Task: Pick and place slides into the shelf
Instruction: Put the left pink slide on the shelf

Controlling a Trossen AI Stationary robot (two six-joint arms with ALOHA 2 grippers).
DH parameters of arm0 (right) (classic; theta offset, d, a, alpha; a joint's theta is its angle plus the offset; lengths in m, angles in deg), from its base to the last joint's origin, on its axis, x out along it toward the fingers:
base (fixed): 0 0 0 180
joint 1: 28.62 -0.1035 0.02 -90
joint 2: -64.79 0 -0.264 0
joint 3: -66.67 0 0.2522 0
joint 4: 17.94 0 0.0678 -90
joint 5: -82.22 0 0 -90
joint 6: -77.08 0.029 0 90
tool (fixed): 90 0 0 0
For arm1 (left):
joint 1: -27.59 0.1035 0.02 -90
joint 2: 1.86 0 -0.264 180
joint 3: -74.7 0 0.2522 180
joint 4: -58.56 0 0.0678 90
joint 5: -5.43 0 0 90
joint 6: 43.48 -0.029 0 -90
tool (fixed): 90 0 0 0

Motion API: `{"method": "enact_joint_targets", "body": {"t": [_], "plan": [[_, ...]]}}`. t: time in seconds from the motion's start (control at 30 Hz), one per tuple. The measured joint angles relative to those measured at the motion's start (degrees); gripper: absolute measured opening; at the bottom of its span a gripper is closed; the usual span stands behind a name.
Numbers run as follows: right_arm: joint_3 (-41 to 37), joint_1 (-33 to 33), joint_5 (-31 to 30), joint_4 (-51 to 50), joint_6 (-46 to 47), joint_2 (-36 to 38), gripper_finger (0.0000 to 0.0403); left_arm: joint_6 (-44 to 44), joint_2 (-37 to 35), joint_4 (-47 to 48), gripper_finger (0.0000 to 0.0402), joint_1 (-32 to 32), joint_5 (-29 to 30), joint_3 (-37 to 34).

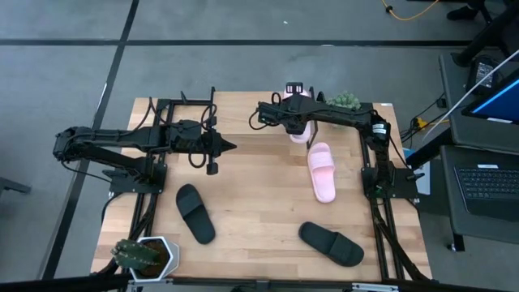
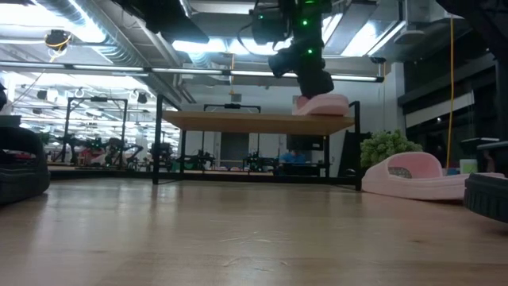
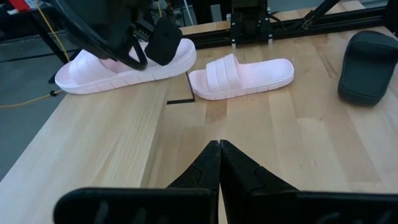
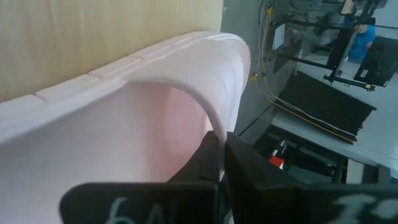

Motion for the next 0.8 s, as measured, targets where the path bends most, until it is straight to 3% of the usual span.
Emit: {"method": "enact_joint_targets", "body": {"t": [0.63,0.8], "plan": [[-0.10,0.10,0.36,-0.29,-2.63,0.00,0.0013,0.38,0.01,-0.02,0.0000,-0.04,0.00,0.00],[-0.10,0.11,0.75,-0.29,-2.64,0.00,0.0038,0.39,0.01,-0.02,0.0000,-0.04,0.00,0.00]]}}
